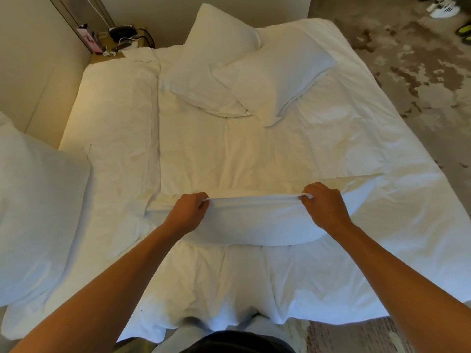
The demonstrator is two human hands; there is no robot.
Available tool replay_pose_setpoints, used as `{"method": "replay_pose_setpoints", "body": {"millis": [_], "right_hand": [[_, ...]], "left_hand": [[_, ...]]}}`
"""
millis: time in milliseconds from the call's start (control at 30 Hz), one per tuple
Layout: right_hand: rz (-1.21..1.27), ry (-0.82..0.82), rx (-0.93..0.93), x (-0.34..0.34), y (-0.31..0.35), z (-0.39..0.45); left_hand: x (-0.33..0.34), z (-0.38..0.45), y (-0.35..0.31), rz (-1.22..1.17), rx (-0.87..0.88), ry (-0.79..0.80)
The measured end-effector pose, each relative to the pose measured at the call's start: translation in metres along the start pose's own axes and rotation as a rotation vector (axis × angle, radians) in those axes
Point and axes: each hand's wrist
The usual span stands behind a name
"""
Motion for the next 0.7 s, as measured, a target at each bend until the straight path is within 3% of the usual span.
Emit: {"method": "replay_pose_setpoints", "body": {"millis": [400, 700], "right_hand": [[0.086, -0.198, 0.007, -0.025, 0.071, -0.01], [0.183, -0.287, -0.135, -0.033, 0.196, 0.017]], "left_hand": [[-0.055, -0.015, 0.015, -0.044, 0.009, -0.104], [-0.161, -0.041, 0.073, -0.095, -0.019, -0.352]]}}
Point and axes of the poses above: each hand's wrist, its own z-axis towards the middle knuckle, its own x-axis out of the palm, y = z × x, and after that the axes turned 13 degrees about -y, right-handed
